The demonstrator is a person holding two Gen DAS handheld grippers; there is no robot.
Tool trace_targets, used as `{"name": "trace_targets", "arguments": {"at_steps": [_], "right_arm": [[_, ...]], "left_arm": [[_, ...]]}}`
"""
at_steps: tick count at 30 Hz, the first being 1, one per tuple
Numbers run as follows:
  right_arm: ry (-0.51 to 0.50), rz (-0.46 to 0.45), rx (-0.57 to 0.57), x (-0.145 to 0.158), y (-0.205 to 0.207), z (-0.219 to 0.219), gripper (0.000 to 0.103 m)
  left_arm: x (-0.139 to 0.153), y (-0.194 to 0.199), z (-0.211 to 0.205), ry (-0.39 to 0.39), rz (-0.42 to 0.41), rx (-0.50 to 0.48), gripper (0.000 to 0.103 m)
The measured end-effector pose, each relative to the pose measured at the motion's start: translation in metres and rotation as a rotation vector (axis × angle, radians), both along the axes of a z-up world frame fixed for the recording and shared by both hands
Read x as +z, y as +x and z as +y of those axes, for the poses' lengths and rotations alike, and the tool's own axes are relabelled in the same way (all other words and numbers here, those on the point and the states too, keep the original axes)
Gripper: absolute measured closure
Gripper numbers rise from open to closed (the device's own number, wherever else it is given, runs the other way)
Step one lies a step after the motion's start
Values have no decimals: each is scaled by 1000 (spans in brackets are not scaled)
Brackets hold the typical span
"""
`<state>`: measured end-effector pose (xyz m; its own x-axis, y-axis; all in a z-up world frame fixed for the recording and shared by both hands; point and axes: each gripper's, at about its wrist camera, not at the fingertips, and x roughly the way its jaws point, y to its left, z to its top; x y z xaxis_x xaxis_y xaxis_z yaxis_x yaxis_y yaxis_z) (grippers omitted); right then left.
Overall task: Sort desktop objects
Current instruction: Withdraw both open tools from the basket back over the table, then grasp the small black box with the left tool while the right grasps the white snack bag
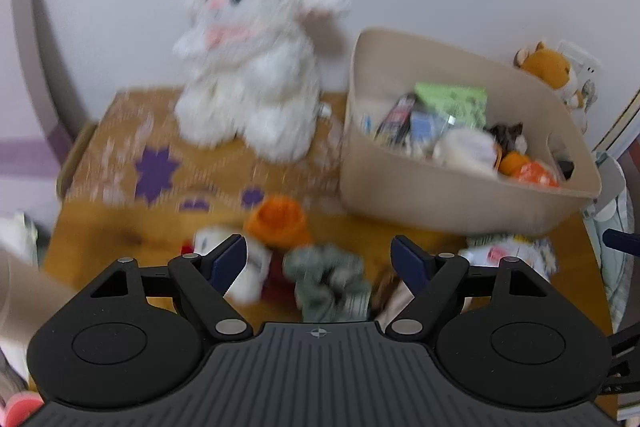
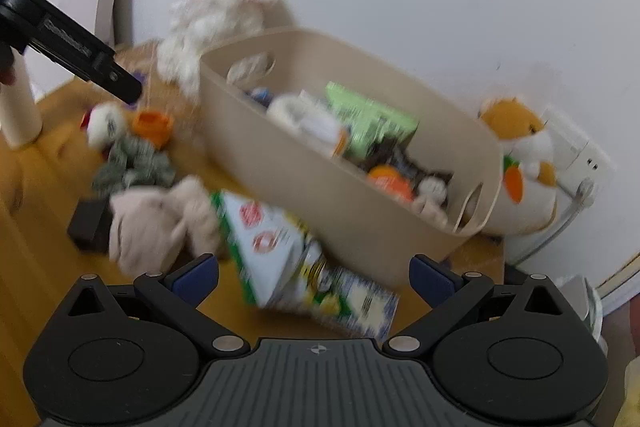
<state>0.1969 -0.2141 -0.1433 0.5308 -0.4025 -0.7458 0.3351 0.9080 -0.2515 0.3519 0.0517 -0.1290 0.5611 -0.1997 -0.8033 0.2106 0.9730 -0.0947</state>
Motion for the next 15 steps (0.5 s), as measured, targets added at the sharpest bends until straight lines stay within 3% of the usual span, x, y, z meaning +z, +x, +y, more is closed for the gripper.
{"name": "trace_targets", "arguments": {"at_steps": [15], "right_arm": [[-62, 101, -4, -32, 8, 4, 0]], "left_arm": [[-65, -38, -8, 43, 216, 28, 22]]}}
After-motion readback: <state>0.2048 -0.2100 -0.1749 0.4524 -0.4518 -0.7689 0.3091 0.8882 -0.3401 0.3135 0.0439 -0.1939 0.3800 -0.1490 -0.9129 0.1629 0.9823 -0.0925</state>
